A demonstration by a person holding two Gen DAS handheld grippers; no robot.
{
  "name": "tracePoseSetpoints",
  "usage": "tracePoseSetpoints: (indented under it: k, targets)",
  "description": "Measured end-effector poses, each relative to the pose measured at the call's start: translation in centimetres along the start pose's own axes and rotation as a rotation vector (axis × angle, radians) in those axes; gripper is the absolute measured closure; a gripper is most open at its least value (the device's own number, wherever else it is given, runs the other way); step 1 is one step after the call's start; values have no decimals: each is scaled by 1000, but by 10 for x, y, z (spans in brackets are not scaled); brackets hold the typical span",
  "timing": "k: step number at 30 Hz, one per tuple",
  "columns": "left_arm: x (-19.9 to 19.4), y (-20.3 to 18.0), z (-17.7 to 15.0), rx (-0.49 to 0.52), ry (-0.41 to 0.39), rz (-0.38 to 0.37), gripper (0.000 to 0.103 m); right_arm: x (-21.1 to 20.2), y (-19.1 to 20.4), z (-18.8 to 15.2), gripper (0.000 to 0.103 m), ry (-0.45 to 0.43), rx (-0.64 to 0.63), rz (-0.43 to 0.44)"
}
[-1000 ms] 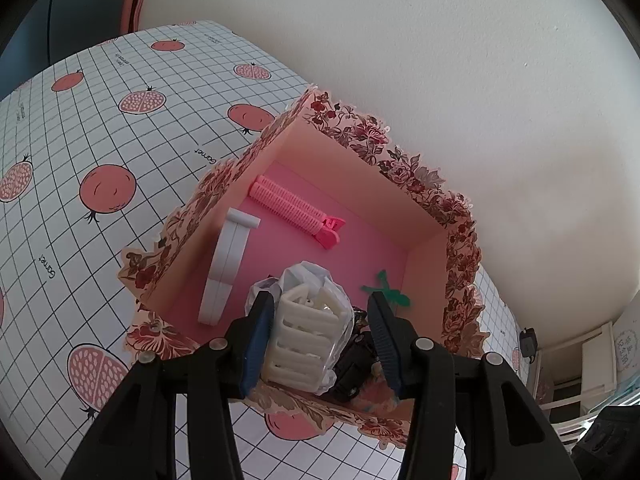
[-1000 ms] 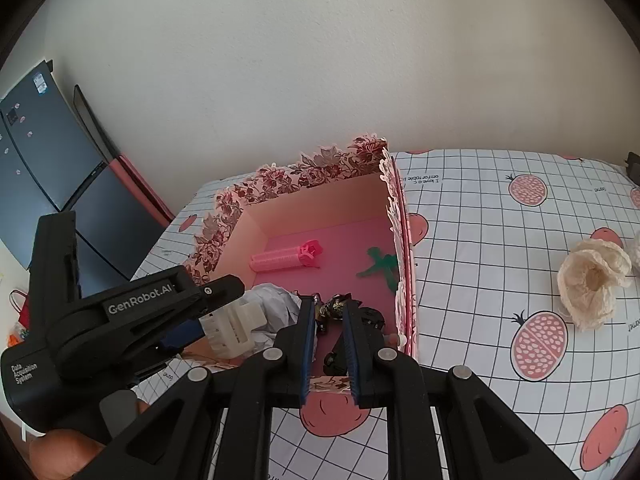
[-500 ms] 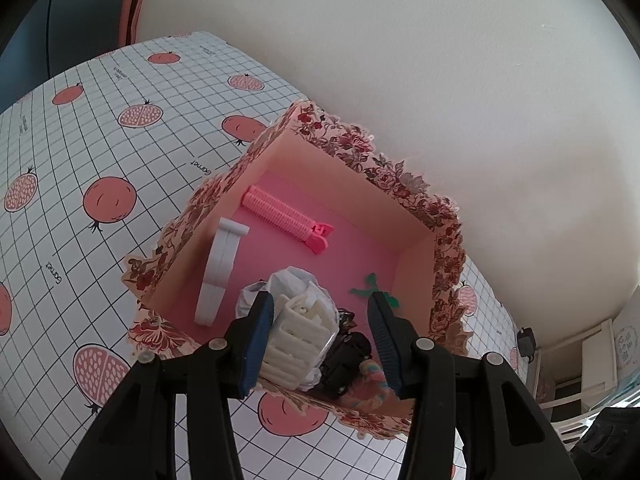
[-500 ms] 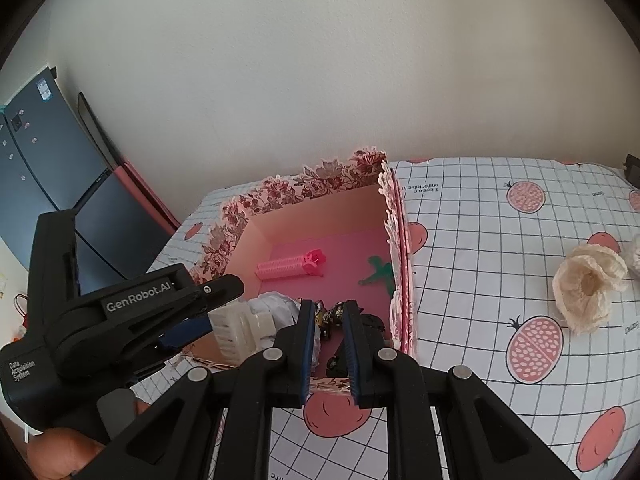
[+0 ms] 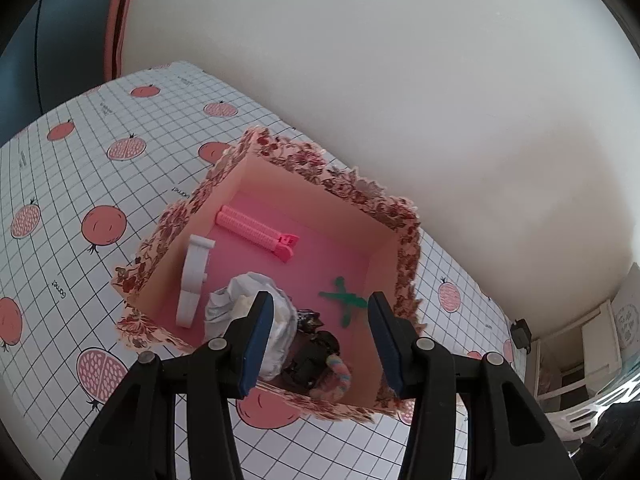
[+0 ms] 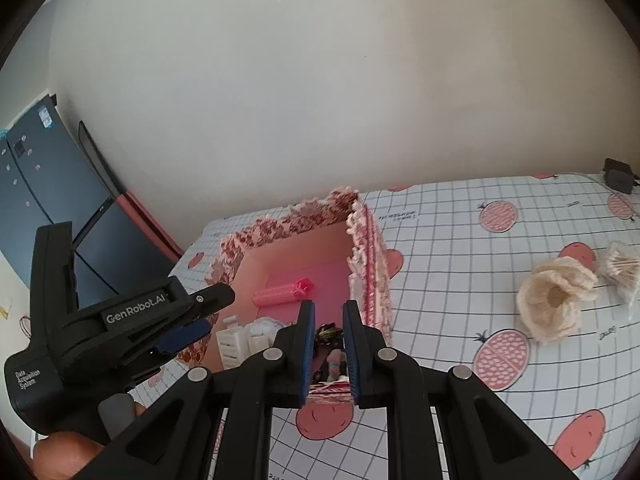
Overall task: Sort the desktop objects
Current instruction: 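Withdraw both open tools from the pink box toward the remaining items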
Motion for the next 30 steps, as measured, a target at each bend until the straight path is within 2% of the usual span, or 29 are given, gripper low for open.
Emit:
tracePoseSetpoints:
  k: [5, 25, 30]
  targets:
    - [-6, -18, -5, 31, -13, -6, 46, -18, -16, 7, 86, -23, 19, -18]
    - [-11, -96, -43, 170, -6, -45, 45, -83, -108, 30, 86, -112, 123, -147]
    - [-9, -116, -55, 219, 5, -54, 40, -96, -127, 35, 86, -130, 140, -169]
Point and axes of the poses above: each gripper's, at about its wrist camera, not at the fingertips, and x roughly the way its jaws point, y to its left, z to its top, the point moved 5 cm from there along x, roughly the way its jaws point, and after that the axes turned 3 degrees about -y, right-handed, at the moved point
